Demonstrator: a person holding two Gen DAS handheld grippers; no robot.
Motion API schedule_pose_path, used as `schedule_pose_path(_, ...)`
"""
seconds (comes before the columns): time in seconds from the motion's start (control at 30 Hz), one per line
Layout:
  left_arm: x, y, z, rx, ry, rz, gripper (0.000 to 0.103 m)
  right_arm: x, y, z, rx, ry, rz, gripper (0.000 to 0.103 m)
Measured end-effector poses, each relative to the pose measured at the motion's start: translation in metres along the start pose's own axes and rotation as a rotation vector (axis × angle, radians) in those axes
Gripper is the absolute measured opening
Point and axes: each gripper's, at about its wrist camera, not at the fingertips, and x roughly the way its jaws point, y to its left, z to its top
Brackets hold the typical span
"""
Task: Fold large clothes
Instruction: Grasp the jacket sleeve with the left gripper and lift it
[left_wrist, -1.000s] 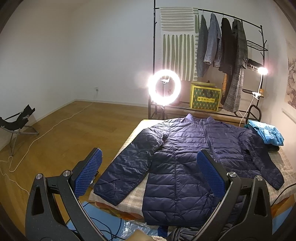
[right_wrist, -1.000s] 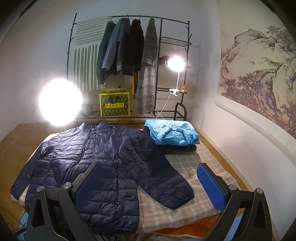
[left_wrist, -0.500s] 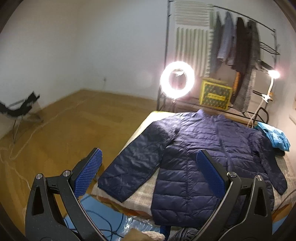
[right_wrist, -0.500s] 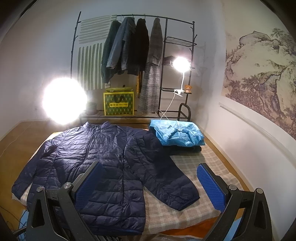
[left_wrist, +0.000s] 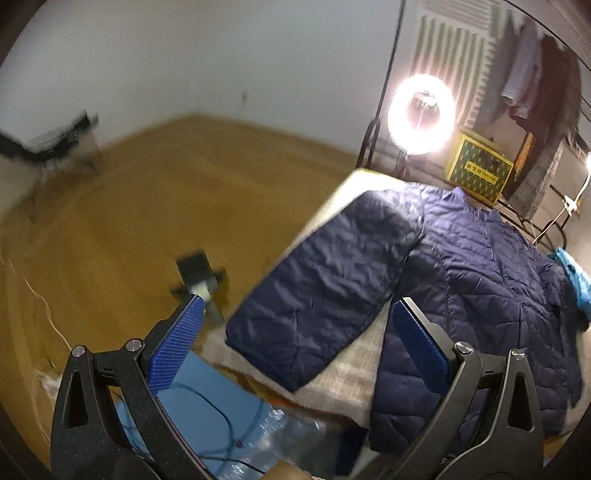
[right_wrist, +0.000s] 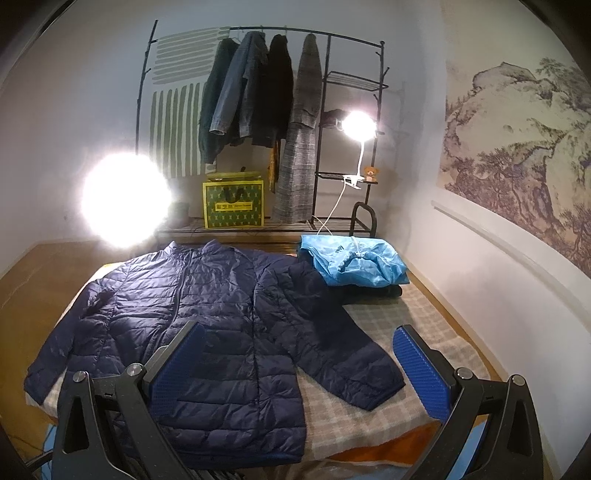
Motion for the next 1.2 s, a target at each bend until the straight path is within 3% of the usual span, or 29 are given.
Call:
schedule_pose_path(0.23, 0.072, 0.060, -0.023, -0.149, 0.209, -0.079, 0.089, -0.023, 0.034, -0.004, -0.051, -0.038, -0.076, 0.103)
schedule_pose_path(0.4, 0.115, 0.097, -0.037, -0.292, 0.317, -0.147, 0.088, -0.045, 0.067, -0.004, -0.124, -0.098, -0.103, 0.103)
schedule_pose_path(0.47, 0.129, 0.106, -0.040, -0.325, 0.352, -0.165, 0.079, -0.049, 0.079, -0.003, -0.143, -0.105, -0.092, 0.103)
schedule_pose_path(0.57, 0.147, 0.115, -0.045, -0.357, 0.399, -0.189, 0.076, -0.052, 0.099, -0.002, -0.176, -0.111, -0.056, 0.103)
schedule_pose_path(0.8, 0.171, 0.122, -0.046, -0.431, 0.422, -0.192, 0.058, -0.041, 0.130, -0.002, -0.219, -0.109, 0.028, 0.103)
schedule_pose_path(0.9, 0.166, 0.119, -0.038, -0.407, 0.388, -0.161, 0.026, -0.029, 0.131, -0.002, -0.215, -0.088, 0.071, 0.103)
schedule_pose_path(0.93, 0.164, 0.117, -0.034, -0.402, 0.378, -0.167, 0.009, -0.023, 0.130, -0.001, -0.210, -0.083, 0.079, 0.103)
schedule_pose_path(1.2, 0.130, 0.084, 0.006, -0.298, 0.265, -0.209, 0.002, 0.020, 0.115, 0.000, -0.151, -0.020, 0.176, 0.103)
